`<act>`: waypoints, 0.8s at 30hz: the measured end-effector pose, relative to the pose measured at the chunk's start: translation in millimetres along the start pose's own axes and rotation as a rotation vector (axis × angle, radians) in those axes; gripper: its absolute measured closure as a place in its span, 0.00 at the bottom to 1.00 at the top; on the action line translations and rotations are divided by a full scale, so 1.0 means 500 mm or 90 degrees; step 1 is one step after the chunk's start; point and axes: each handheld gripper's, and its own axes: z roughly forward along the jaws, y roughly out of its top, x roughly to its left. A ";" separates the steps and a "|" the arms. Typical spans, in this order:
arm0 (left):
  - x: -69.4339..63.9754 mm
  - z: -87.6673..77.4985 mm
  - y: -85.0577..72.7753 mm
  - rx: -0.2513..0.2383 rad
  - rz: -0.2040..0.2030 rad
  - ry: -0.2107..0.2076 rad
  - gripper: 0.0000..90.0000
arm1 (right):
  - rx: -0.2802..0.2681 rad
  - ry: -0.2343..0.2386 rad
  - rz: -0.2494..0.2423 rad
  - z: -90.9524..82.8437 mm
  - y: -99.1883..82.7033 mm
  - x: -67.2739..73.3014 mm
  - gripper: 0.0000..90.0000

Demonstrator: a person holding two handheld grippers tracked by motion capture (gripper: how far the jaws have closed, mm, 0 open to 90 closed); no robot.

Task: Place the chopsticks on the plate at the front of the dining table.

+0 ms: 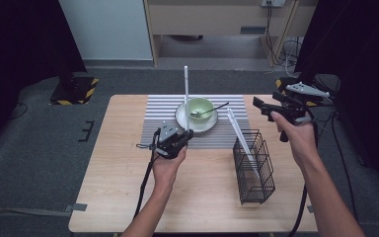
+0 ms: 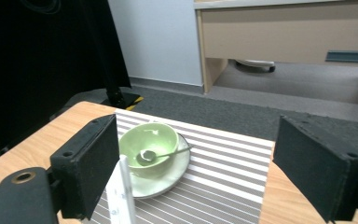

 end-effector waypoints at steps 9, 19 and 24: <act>0.004 0.000 0.001 0.008 -0.005 0.038 0.96 | 0.022 -0.047 0.016 -0.018 -0.074 -0.045 0.12; 0.009 0.005 -0.003 0.013 -0.011 0.054 0.96 | 0.037 -0.090 0.023 -0.025 -0.130 -0.086 0.15; 0.011 0.009 -0.006 0.017 -0.012 0.063 0.96 | 0.051 -0.109 0.033 -0.027 -0.167 -0.106 0.16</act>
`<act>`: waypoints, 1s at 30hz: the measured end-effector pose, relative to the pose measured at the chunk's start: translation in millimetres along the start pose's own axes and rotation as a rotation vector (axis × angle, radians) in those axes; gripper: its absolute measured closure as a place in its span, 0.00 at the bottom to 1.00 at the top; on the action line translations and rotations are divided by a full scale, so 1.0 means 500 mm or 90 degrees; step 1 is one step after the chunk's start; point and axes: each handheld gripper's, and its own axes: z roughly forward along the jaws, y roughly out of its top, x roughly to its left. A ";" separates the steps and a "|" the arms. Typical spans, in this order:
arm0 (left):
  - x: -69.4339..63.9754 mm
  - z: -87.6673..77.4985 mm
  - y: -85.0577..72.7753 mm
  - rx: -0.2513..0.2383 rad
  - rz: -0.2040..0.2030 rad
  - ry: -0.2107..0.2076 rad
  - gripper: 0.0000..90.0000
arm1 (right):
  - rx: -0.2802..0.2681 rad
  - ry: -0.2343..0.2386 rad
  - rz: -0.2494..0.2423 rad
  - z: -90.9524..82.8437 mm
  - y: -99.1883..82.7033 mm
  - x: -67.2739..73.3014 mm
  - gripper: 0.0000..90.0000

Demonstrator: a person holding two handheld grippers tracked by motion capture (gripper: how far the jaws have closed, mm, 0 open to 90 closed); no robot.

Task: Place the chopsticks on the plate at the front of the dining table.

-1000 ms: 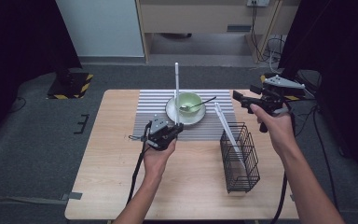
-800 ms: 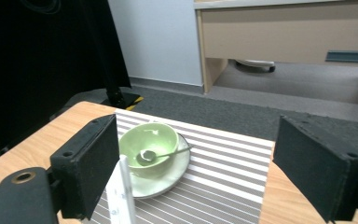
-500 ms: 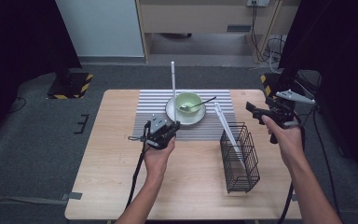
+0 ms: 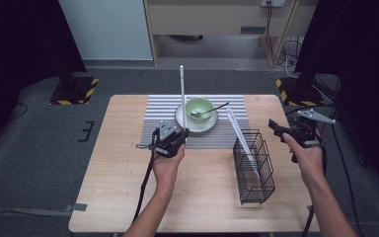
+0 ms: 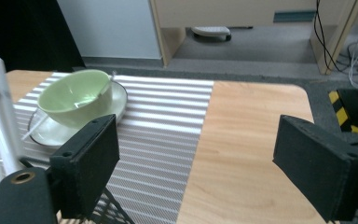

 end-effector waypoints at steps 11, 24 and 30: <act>0.004 0.005 -0.002 0.004 -0.009 0.023 0.96 | 0.046 -0.031 0.017 0.016 -0.068 -0.032 0.15; 0.016 0.008 -0.006 0.011 0.001 0.040 0.96 | 0.114 -0.047 0.015 0.054 -0.143 -0.030 0.14; 0.016 0.008 -0.006 0.010 -0.003 0.041 0.96 | 0.140 -0.048 0.010 0.066 -0.168 -0.022 0.14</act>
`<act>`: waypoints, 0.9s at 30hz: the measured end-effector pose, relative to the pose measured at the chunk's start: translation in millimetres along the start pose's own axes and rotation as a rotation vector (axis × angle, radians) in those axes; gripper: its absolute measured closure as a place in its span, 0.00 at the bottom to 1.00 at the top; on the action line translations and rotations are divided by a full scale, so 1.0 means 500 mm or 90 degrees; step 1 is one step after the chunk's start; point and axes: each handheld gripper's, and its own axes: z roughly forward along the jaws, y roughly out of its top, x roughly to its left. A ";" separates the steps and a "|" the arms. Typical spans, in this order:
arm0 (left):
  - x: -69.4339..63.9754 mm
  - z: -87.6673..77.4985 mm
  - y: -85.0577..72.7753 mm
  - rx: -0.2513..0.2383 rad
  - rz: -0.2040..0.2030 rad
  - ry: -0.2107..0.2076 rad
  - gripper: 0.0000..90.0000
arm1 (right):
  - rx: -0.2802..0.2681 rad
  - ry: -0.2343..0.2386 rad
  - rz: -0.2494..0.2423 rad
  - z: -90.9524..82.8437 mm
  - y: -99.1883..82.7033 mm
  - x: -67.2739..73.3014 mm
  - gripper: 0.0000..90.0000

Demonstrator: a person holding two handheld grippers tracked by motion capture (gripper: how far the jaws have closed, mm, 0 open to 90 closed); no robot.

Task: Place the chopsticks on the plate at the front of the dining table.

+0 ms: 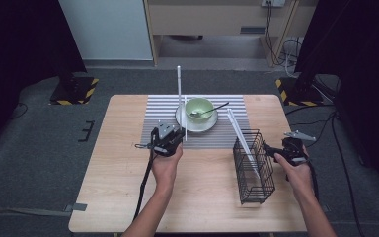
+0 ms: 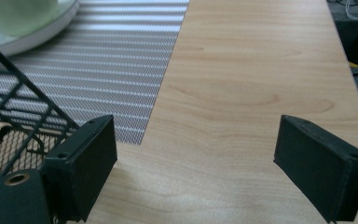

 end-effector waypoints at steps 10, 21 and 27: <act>0.001 0.005 -0.001 0.003 -0.010 0.006 0.96 | 0.038 -0.006 0.000 0.020 -0.030 0.003 0.14; -0.004 0.025 0.011 0.010 -0.011 0.015 0.96 | 0.064 -0.021 -0.010 0.029 -0.045 0.004 0.14; -0.008 0.037 0.016 0.013 -0.006 0.022 0.96 | 0.072 -0.032 -0.009 0.032 -0.049 0.003 0.16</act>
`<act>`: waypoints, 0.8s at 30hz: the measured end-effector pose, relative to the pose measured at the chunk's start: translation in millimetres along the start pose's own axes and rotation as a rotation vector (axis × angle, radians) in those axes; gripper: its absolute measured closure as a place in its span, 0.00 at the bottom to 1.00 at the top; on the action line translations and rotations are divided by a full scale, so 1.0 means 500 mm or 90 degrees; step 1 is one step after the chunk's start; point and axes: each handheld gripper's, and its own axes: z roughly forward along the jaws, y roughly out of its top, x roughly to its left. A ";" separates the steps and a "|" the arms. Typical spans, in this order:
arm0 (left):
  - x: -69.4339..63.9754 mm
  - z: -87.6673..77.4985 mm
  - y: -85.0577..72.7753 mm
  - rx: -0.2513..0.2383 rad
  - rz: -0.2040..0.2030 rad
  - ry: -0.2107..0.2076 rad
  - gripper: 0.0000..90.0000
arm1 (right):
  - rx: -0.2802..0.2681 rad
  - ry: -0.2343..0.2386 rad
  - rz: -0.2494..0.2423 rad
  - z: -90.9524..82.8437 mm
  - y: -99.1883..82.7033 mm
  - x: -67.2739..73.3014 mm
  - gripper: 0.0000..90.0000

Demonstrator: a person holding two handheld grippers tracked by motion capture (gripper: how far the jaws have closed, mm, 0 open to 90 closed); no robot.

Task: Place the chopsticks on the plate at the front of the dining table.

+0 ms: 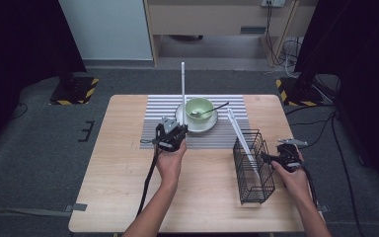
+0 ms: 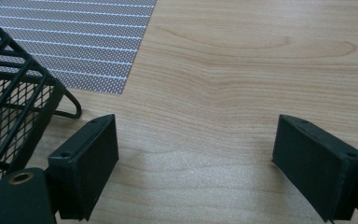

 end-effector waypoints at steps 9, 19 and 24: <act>0.008 0.015 -0.005 0.007 -0.003 0.013 0.96 | 0.005 -0.002 0.003 0.002 -0.008 -0.004 0.15; 0.012 0.029 -0.011 0.017 -0.010 0.023 0.96 | -0.008 -0.025 -0.036 0.008 -0.018 0.008 0.13; 0.018 0.034 -0.013 0.017 -0.013 0.034 0.96 | -0.007 -0.024 -0.036 0.008 -0.018 0.008 0.13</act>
